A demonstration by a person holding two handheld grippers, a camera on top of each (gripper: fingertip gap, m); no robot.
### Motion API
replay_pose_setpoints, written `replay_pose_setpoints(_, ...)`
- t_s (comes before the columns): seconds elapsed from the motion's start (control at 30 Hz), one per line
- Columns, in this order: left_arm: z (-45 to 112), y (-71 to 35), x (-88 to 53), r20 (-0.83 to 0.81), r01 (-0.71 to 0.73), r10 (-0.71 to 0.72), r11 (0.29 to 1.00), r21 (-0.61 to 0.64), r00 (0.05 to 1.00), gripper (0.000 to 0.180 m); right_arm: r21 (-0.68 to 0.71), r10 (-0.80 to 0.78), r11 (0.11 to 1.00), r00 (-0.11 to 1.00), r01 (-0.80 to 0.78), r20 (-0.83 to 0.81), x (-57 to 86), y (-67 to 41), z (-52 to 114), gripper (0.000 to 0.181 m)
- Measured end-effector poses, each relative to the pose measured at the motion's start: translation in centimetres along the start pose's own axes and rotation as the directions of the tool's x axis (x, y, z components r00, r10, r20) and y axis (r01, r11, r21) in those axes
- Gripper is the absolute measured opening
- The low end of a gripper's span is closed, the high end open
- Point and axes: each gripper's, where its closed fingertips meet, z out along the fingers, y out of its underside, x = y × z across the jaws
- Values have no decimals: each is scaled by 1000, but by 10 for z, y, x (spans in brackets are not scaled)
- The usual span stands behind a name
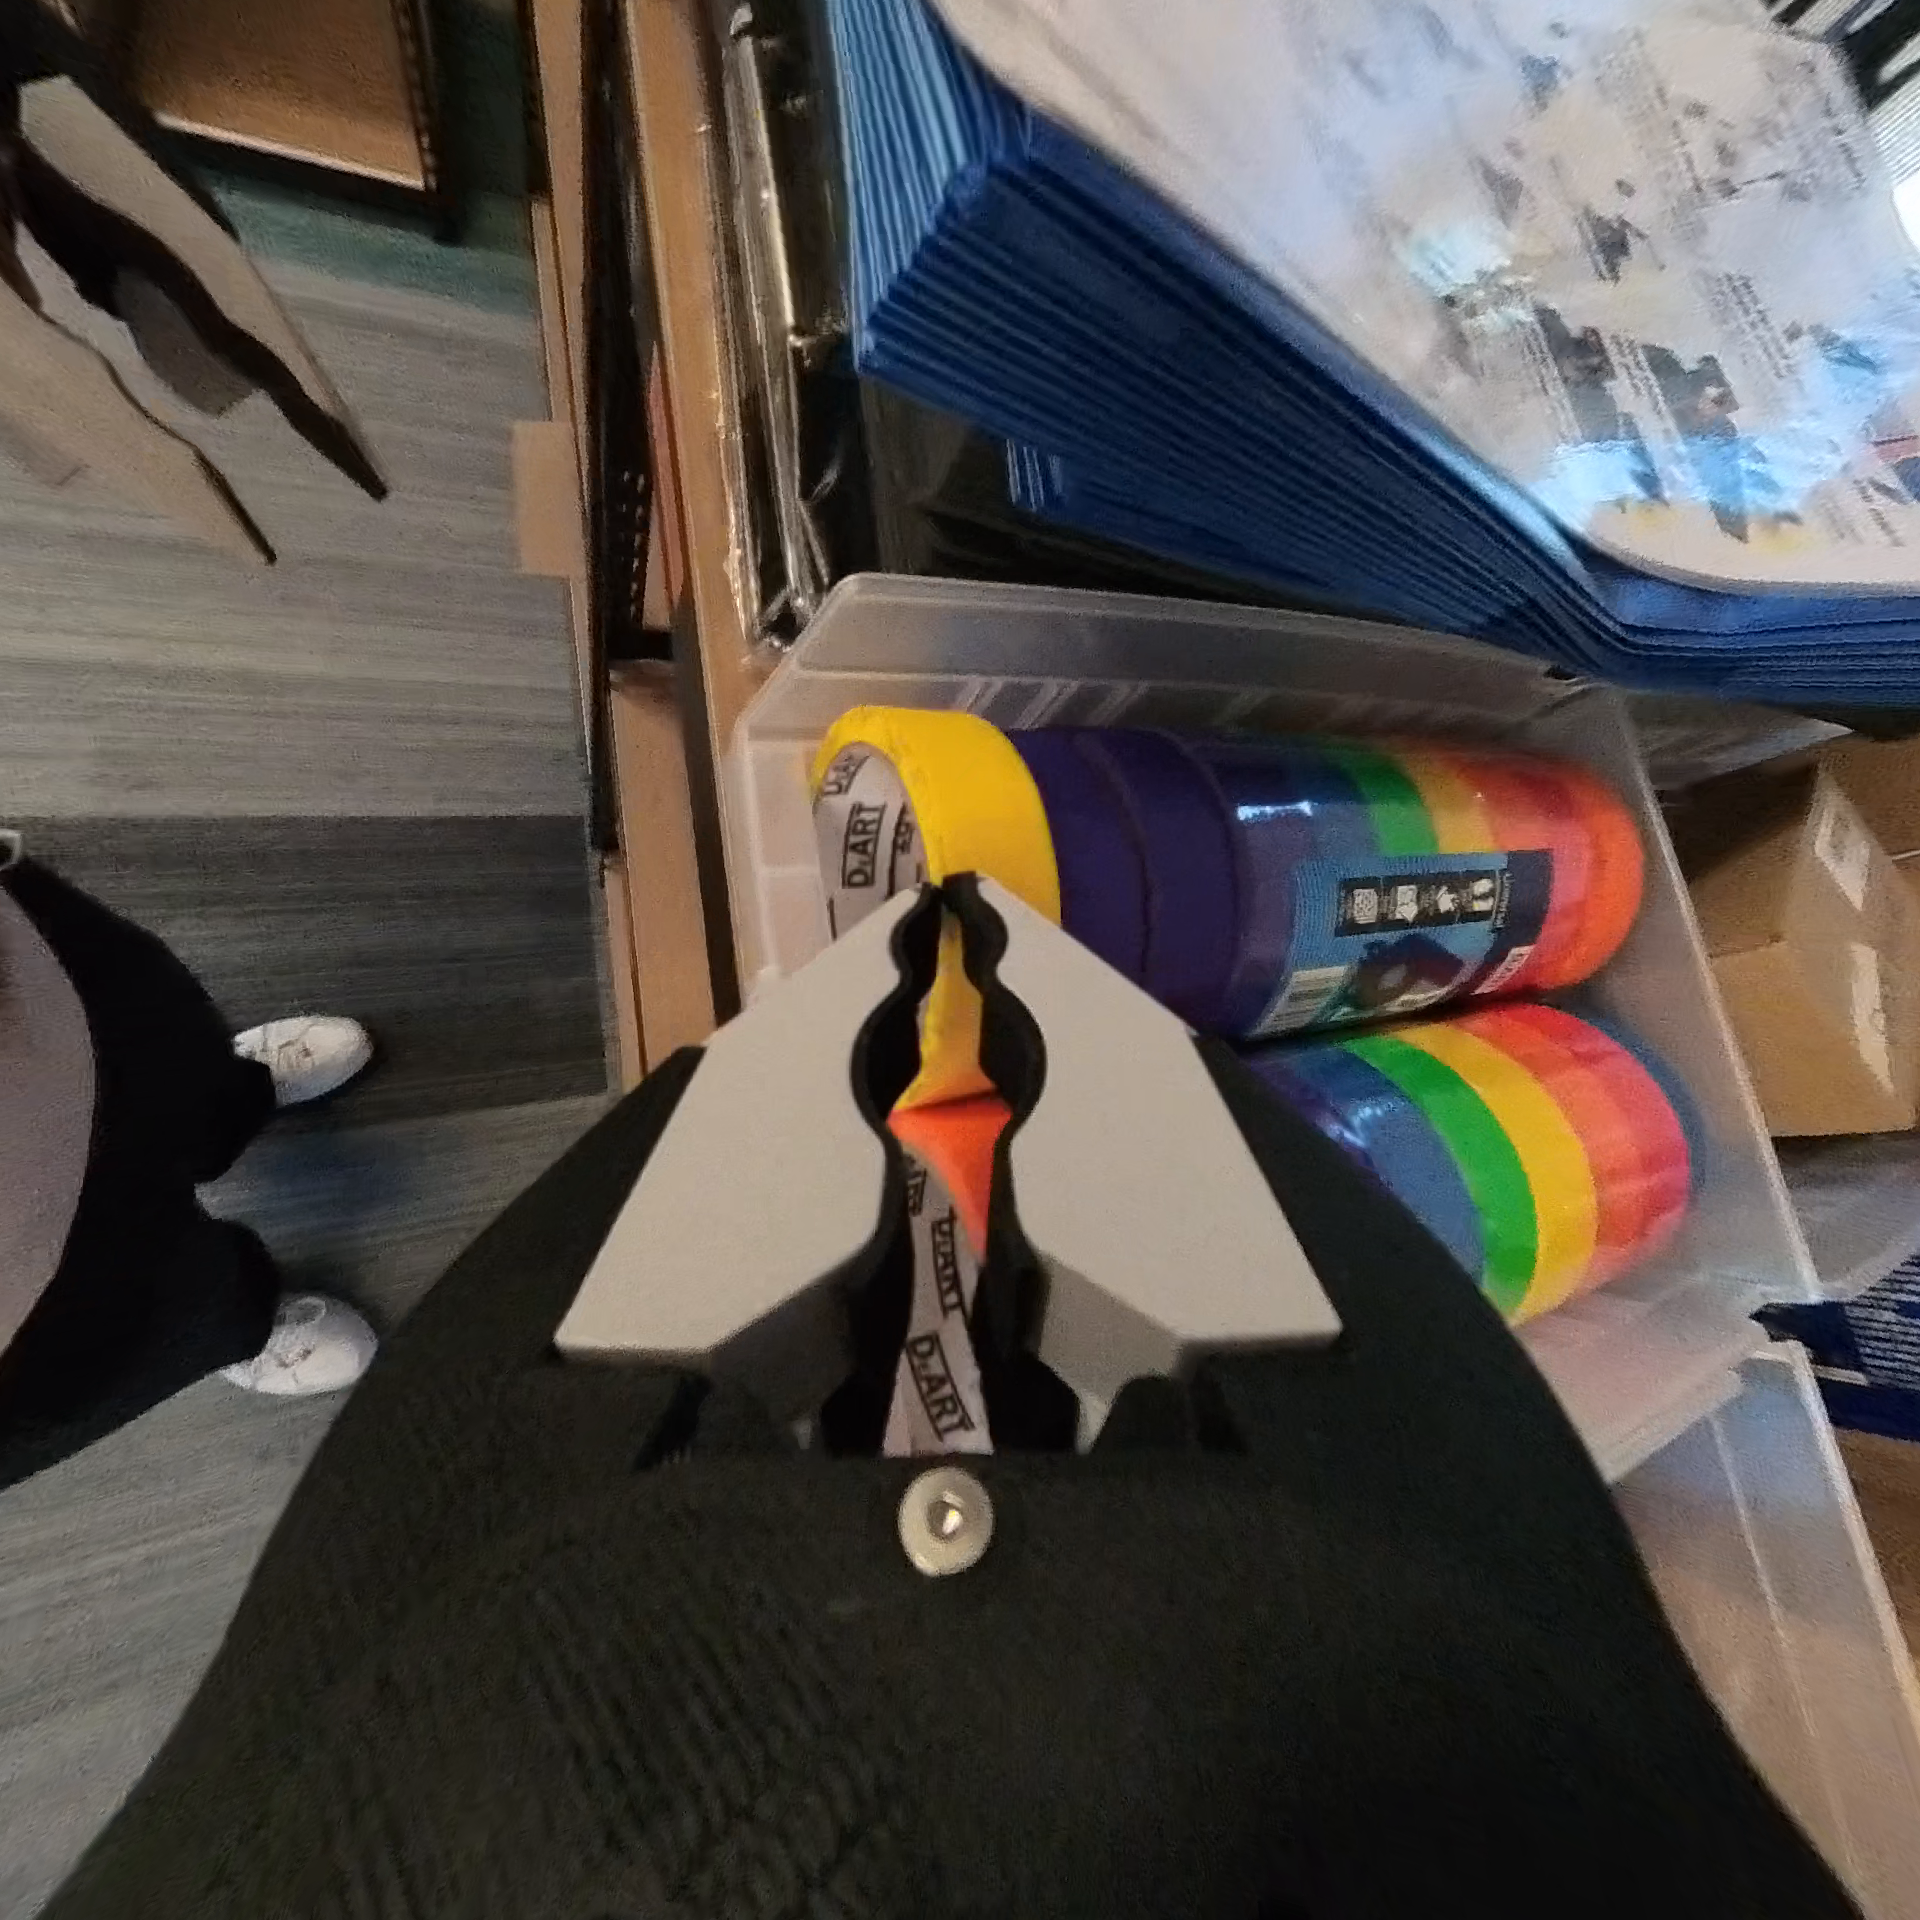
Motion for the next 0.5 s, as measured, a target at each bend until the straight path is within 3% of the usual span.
replay_pose_setpoints(0.37,20,3,22,-223,-134,121,990,-45,967,40,62,140,989,988,-136,-67,-7,1,2,0)
replay_pose_setpoints(0.43,29,10,29,-289,-142,118,988,-63,950,40,208,245,955,956,-210,-161,2,-4,-27,1)
replay_pose_setpoints(0.5,37,14,40,-364,-160,125,985,-68,923,41,504,430,809,889,-302,-158,-3,-10,-85,6)
